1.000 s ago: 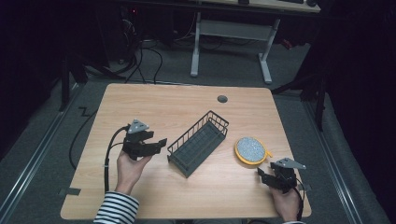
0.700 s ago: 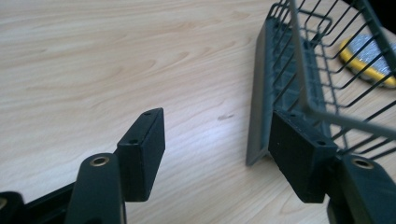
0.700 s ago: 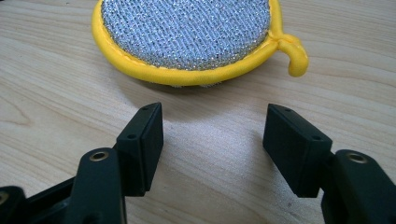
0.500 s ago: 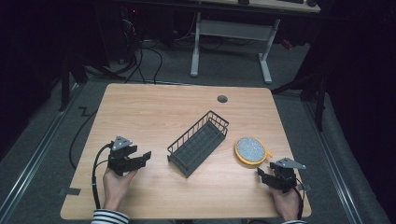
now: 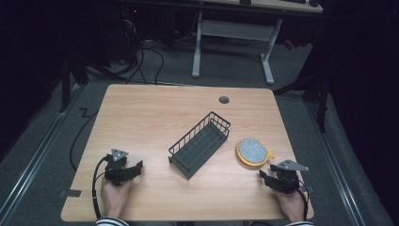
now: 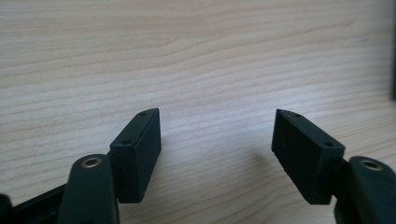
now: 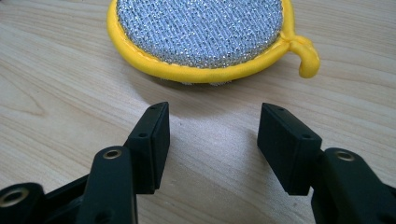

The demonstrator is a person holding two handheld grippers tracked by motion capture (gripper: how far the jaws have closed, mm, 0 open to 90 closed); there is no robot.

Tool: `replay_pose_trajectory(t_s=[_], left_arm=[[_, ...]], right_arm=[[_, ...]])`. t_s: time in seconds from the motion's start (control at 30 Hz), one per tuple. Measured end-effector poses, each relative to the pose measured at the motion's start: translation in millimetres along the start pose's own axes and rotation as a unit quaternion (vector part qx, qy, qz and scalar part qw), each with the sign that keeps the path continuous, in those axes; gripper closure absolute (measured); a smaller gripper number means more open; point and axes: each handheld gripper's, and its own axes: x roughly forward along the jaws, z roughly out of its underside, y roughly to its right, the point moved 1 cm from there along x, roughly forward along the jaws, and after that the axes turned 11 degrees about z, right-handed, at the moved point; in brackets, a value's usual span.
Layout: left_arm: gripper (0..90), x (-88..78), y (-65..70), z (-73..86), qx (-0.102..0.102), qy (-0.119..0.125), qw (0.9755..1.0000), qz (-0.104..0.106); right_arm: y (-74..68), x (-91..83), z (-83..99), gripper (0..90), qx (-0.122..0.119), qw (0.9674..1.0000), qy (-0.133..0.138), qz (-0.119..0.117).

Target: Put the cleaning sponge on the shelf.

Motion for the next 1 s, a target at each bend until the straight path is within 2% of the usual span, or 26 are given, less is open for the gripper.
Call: replay_pose_trajectory(t_s=[0.1, 0.23, 0.3, 0.33, 0.37, 0.43, 0.53, 0.63, 0.7, 0.8, 0.9, 0.93, 1.0], left_arm=[[30.5, 2.6, 1.2, 1.3, 0.021, 0.003, 0.9998, -0.005], [29.9, 3.4, -0.3, 1.7, 0.024, 0.007, 0.9997, -0.002], [29.2, 3.4, 0.2, 1.8, 0.025, 0.006, 0.9997, -0.003], [28.9, 3.6, 0.2, 1.8, 0.024, 0.007, 0.9997, -0.003], [28.6, 3.7, 0.6, 1.6, 0.024, 0.005, 0.9997, -0.004], [27.9, 3.9, 0.8, 1.6, 0.024, 0.005, 0.9997, -0.004], [27.7, 4.1, 1.1, 1.6, 0.023, 0.006, 0.9997, -0.004], [27.4, 4.0, 1.2, 1.6, 0.024, 0.005, 0.9997, -0.004], [27.4, 4.0, 1.0, 1.6, 0.023, 0.005, 0.9997, -0.003], [27.4, 3.9, 1.0, 1.6, 0.023, 0.005, 0.9997, -0.002], [27.4, 3.9, 0.8, 1.6, 0.023, 0.005, 0.9997, -0.001], [27.4, 4.1, 0.9, 1.6, 0.022, 0.006, 0.9997, -0.001], [27.5, 4.1, 0.8, 1.6, 0.022, 0.006, 0.9997, -0.001]], right_arm=[[0.6, -1.4, -1.4, 47.5, -0.005, 1.0, -0.009, 0.0], [3.7, -5.7, -2.8, 46.9, -0.016, 0.9997, -0.015, -0.007], [7.1, -15.5, -4.9, 46.8, -0.016, 0.9998, -0.009, -0.005], [9.8, -20.5, -6.6, 46.4, -0.014, 0.9999, -0.003, -0.006], [16.5, -29.8, -11.9, 45.1, -0.002, 0.9999, 0.006, -0.009], [20.1, -35.0, -17.2, 44.5, 0.011, 0.9998, 0.012, -0.015], [22.0, -37.7, -24.0, 44.4, 0.01, 0.9996, 0.021, -0.018], [22.5, -34.1, -35.6, 44.8, 0.008, 0.9997, 0.02, -0.014], [23.2, -27.7, -45.5, 45.1, 0.011, 0.9998, 0.012, -0.012], [24.4, -14.0, -61.1, 46.1, 0.003, 1.0, -0.003, -0.009], [27.0, -5.6, -68.0, 46.2, 0.01, 0.9997, -0.011, -0.017], [29.4, 2.8, -75.0, 45.9, 0.016, 0.9992, -0.022, -0.03], [29.9, 9.5, -81.5, 45.6, 0.019, 0.9986, -0.029, -0.04]])
